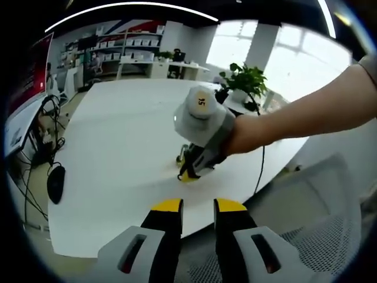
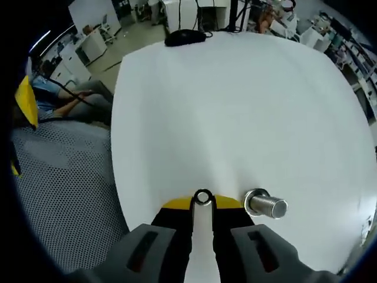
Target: Place the washer onto the threaded stud by aligning its center hole with the stud, sliding it down to the base, and recovering from edge contact or off-axis alignment until the washer reaches the visible bottom stop.
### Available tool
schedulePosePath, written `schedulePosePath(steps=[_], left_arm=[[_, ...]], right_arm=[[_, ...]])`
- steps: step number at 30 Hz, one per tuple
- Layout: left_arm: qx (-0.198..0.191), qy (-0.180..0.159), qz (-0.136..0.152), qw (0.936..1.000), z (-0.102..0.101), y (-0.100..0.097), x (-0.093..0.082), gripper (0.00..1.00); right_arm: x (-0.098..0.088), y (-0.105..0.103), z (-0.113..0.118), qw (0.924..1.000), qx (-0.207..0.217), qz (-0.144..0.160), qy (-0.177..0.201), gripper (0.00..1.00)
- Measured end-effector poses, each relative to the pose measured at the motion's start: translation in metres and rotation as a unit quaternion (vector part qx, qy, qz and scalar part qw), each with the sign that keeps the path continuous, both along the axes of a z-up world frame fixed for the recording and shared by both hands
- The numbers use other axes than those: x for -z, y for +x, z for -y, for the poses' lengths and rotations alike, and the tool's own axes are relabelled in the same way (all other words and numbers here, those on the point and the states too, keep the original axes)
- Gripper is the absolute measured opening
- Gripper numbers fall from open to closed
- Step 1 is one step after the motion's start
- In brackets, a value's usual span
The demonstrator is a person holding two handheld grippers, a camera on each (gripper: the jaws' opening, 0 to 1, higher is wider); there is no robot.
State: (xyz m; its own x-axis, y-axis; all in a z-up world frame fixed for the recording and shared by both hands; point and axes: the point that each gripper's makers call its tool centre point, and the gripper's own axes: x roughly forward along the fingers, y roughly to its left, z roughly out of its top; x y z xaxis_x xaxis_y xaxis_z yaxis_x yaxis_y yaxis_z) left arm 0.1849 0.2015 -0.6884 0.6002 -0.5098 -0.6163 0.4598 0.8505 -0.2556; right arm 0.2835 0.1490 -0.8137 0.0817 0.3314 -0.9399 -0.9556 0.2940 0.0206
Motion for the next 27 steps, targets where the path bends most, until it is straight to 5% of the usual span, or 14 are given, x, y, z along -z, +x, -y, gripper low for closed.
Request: schedulePosePath(steps=[15, 27], left_arm=[[0.009, 0.000, -0.005, 0.9999, 0.003, -0.002, 0.002, 0.19], [0.015, 0.006, -0.010, 0.9998, 0.004, -0.004, 0.004, 0.18]], right_arm=[[-0.019, 0.000, 0.045, 0.9982, 0.053, 0.014, 0.023, 0.13], [-0.041, 0.023, 0.084, 0.9926, 0.107, 0.039, 0.041, 0.13]])
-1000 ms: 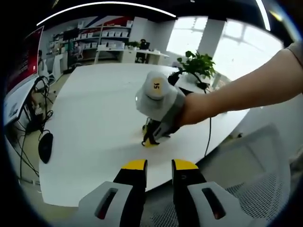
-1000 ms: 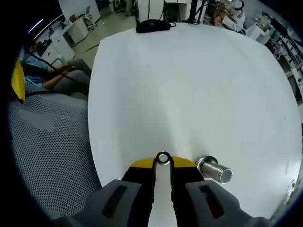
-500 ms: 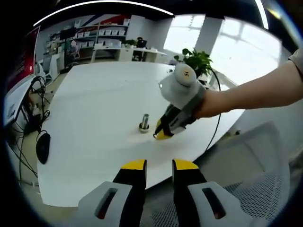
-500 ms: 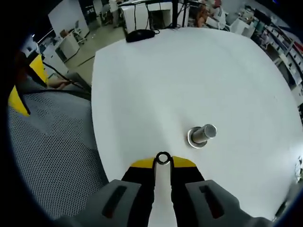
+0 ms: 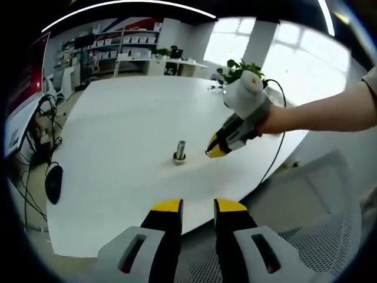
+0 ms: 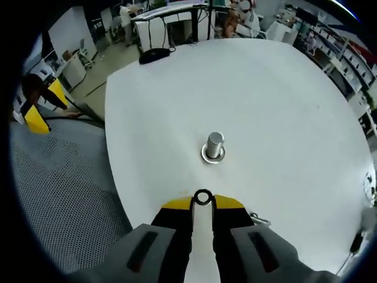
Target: Place the washer onto the threaded stud by aligning its center hole with the stud, sliding it down to the base, and recovering from edge contact or off-axis alignment until the washer reaches the visible bottom stop.
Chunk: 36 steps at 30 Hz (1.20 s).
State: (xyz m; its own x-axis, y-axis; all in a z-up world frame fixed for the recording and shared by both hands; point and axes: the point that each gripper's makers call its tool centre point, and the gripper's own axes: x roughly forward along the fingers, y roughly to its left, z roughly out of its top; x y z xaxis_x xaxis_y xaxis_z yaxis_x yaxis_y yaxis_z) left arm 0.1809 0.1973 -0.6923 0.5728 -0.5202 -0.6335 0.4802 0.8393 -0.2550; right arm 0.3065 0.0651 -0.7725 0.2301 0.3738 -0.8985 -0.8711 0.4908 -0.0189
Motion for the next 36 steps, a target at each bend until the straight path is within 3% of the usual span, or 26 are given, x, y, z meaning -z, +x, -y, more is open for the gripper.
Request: schedulePosePath(steps=[10, 17, 19, 24, 36], left_arm=[[-0.003, 0.000, 0.000, 1.0000, -0.001, 0.001, 0.000, 0.18], [-0.007, -0.001, 0.000, 1.0000, -0.002, 0.001, -0.001, 0.18], [-0.006, 0.000, 0.000, 1.0000, -0.002, 0.001, -0.001, 0.18], [-0.008, -0.001, 0.001, 1.0000, -0.002, 0.002, -0.001, 0.18], [-0.009, 0.000, 0.000, 1.0000, -0.003, 0.002, -0.001, 0.18]], right_arm=[[-0.017, 0.022, 0.029, 0.9987, 0.046, 0.018, 0.016, 0.13], [-0.019, 0.028, 0.052, 0.9984, 0.044, 0.036, -0.004, 0.13], [-0.021, 0.033, 0.062, 0.9978, 0.031, 0.053, -0.025, 0.13], [-0.017, 0.035, 0.069, 0.9980, 0.034, 0.042, -0.032, 0.13], [0.000, 0.037, 0.062, 0.9980, 0.013, 0.031, -0.054, 0.13]])
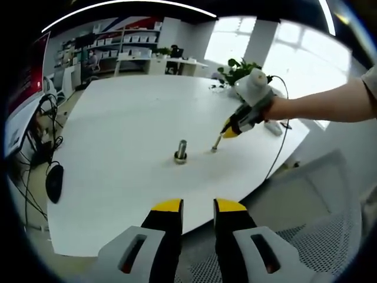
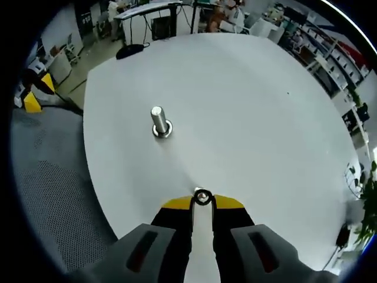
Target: Place the washer onto the threaded stud by aligning its center hole with the stud, sliding it down to the base, and recovering from edge contact or off-axis alignment until the washer reaches the visible bottom stop.
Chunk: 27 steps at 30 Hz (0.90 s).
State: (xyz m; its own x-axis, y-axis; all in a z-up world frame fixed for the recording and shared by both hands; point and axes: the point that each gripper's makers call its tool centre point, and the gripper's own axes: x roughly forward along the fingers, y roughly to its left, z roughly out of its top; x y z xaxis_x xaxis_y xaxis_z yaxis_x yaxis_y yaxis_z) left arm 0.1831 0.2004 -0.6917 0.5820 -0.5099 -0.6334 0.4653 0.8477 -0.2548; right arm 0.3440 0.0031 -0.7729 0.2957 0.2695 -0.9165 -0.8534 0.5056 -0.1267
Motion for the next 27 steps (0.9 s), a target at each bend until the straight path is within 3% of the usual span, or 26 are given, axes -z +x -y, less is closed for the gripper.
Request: schedulePosePath(steps=[13, 27], left_arm=[[-0.003, 0.000, 0.000, 1.0000, -0.001, 0.000, 0.000, 0.18], [-0.004, 0.003, -0.006, 1.0000, -0.001, 0.000, 0.002, 0.18]], right_arm=[[0.012, 0.002, 0.002, 0.9998, 0.004, -0.016, -0.009, 0.13], [0.046, 0.008, 0.004, 0.9988, 0.014, -0.042, -0.019, 0.13]])
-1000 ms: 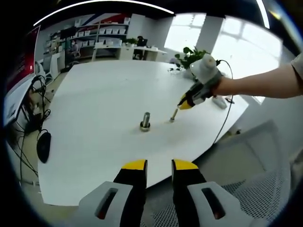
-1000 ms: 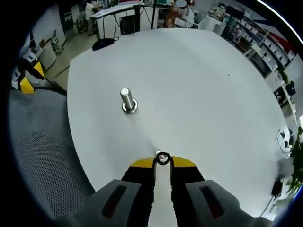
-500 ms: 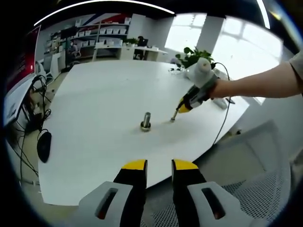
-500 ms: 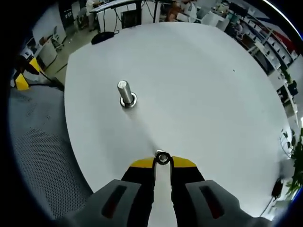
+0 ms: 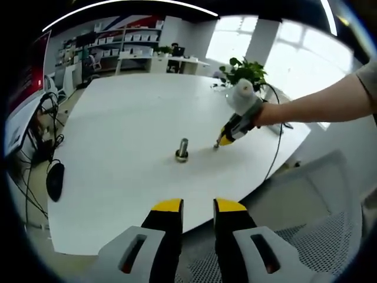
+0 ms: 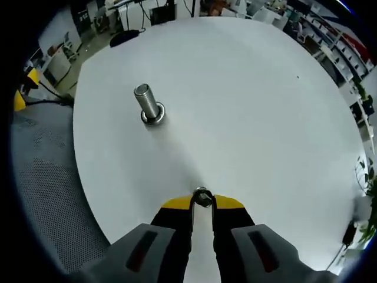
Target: Place the washer onto the threaded stud by aligning its center hole with the stud, sliding it down to the base, and recovering from edge contact or off-axis alignment until the washer reaches the visible bottom stop.
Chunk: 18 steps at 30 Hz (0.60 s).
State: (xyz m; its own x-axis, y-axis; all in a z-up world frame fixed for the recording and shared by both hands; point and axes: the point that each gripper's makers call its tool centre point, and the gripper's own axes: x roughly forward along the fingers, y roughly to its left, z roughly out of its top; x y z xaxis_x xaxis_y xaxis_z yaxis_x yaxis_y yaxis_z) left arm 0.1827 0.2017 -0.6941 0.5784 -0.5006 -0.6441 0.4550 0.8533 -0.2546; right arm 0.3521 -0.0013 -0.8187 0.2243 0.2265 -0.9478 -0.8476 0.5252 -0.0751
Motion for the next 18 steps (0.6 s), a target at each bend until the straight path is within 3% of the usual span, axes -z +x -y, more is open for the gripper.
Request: schedulePosePath(steps=[12, 18], left_arm=[[-0.002, 0.002, -0.002, 1.0000, -0.0005, -0.0004, 0.0003, 0.17], [-0.002, 0.003, -0.002, 1.0000, -0.0010, -0.0003, 0.0007, 0.17]], right_arm=[[0.0082, 0.0017, 0.0014, 1.0000, 0.006, -0.002, 0.002, 0.15], [0.0088, 0.0050, 0.0061, 0.9999, 0.010, 0.008, 0.002, 0.22]])
